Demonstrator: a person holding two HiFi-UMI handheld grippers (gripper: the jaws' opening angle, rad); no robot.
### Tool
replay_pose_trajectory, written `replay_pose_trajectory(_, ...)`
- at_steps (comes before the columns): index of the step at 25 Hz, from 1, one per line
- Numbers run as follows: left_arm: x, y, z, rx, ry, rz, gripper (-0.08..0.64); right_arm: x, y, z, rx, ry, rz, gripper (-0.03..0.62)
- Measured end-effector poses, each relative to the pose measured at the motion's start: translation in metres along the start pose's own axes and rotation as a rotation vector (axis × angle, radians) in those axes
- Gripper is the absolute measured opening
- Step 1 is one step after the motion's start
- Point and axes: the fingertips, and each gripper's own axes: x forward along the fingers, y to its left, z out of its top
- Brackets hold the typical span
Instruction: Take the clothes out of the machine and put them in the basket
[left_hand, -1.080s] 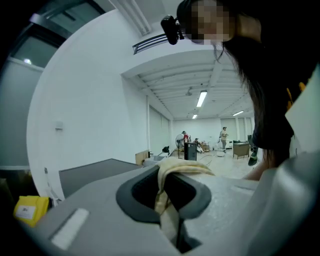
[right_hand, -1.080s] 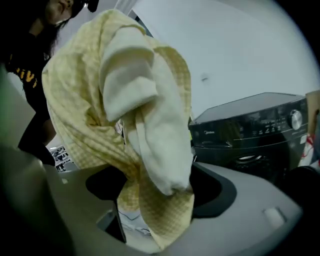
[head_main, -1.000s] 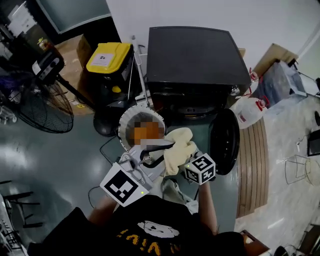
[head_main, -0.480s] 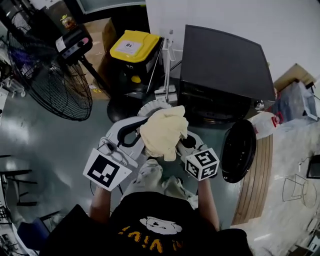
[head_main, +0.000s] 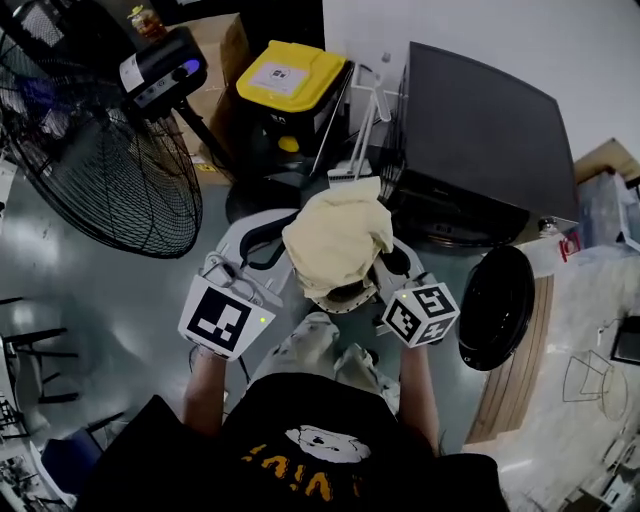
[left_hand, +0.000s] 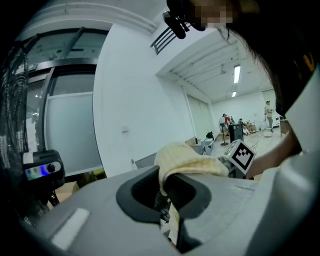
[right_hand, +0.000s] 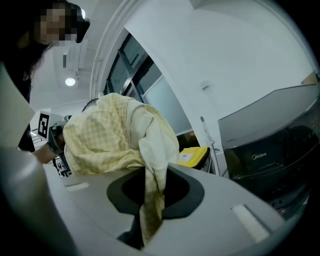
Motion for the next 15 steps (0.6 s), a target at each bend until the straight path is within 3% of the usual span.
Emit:
replay_pose_trajectory(7, 0.035, 0.017, -0.088, -0.049, 0.144, -0.036, 0.015, 0.022, -0.033, -0.056, 0.004, 0.152, -0.078, 0.061)
replay_pose_trajectory(15, 0.070, -0.007, -0.183, -0.060, 0.351, -0.157, 0.015, 0.035, -0.074, -0.158, 0.046, 0.379, -0.157, 0.063)
